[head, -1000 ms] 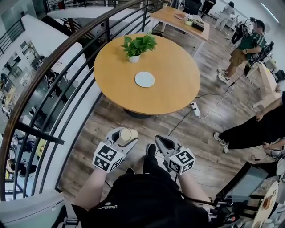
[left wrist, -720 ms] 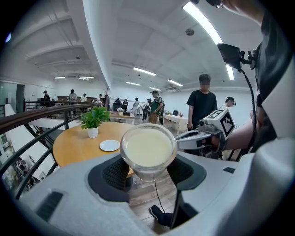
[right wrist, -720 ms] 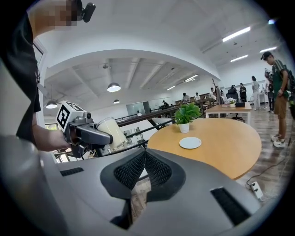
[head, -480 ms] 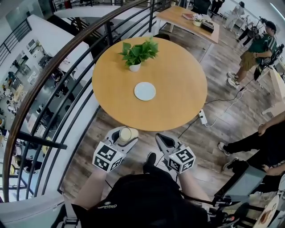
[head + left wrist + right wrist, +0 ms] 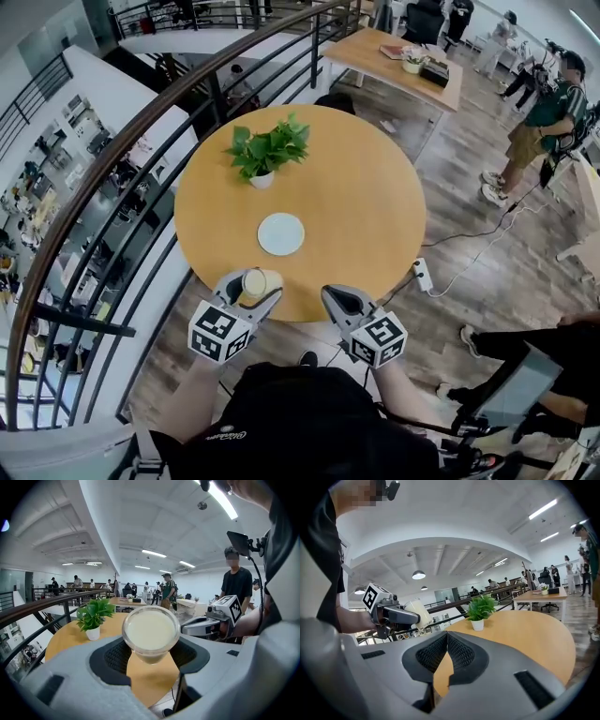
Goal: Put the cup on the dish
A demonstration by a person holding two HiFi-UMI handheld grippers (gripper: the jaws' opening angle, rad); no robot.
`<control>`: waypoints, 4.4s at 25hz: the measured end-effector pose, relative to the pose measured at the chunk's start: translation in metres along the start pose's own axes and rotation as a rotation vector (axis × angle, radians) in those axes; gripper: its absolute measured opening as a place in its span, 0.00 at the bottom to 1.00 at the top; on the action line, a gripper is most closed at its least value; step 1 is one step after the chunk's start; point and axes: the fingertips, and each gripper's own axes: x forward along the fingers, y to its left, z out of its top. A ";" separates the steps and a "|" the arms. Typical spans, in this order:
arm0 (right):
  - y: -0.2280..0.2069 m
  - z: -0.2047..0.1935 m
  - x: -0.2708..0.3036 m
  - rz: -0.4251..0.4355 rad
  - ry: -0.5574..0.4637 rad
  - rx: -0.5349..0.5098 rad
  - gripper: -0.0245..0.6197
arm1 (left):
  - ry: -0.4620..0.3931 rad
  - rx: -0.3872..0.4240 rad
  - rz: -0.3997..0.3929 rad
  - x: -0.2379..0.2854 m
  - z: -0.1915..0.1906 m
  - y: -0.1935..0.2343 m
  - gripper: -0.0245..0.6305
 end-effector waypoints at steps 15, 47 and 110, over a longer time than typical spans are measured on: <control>-0.023 0.002 0.021 0.048 0.029 0.020 0.05 | -0.006 -0.022 0.058 0.018 0.014 0.026 0.43; -0.041 0.050 0.143 -0.060 0.040 0.015 0.05 | 0.014 0.011 -0.063 0.048 0.035 0.141 0.43; -0.089 -0.079 0.140 -0.065 0.276 0.199 0.05 | 0.440 0.044 -0.087 0.219 -0.138 0.163 0.43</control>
